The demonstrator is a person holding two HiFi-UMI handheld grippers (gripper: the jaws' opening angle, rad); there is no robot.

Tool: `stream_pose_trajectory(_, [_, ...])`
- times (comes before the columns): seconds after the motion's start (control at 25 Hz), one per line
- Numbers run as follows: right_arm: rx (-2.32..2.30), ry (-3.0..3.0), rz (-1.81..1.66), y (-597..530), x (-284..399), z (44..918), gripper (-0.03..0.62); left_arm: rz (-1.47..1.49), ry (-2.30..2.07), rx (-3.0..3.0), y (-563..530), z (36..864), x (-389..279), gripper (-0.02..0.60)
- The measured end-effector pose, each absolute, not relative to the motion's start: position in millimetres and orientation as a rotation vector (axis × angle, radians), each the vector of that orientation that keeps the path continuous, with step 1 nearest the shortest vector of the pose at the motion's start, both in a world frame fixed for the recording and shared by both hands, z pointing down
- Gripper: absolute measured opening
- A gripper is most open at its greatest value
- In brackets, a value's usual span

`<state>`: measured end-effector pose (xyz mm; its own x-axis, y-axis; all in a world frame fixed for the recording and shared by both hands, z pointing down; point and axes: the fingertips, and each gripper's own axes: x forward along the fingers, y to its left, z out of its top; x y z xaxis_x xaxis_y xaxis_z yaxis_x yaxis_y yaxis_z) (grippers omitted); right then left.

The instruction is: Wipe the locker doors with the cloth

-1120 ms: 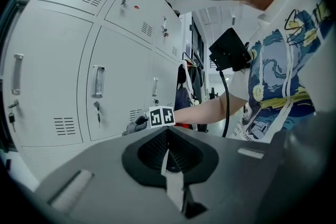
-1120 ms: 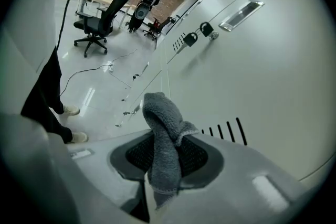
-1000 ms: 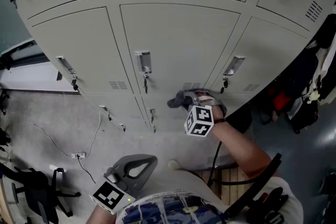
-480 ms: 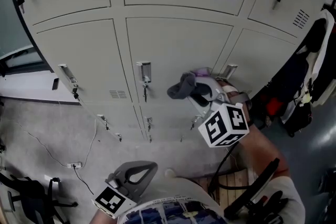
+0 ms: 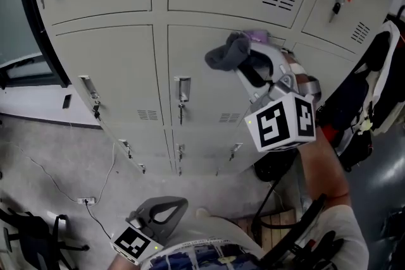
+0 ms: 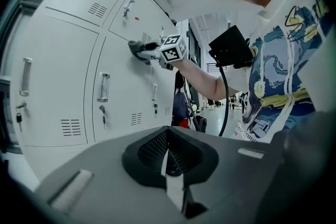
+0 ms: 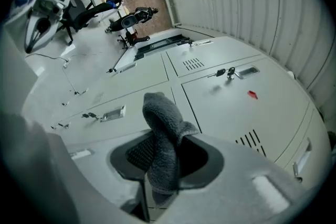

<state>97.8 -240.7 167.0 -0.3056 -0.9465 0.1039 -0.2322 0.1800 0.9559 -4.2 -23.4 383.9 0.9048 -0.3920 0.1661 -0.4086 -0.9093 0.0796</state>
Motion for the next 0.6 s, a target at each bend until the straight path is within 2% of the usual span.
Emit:
stream_pose_trajectory(0.32, [1.076,-1.643,-1.131,-265.3,102.5,198.7,0.114,0.214,-0.664,2.954,-24.6,381.5,-11.2,0.003])
stream_pose_trajectory(0.6, [1.005,-1.675,-1.023,-265.6,103.0,263.1,0.114,0.229,-0.673,2.955,-27.8,382.1,-12.1,0.003])
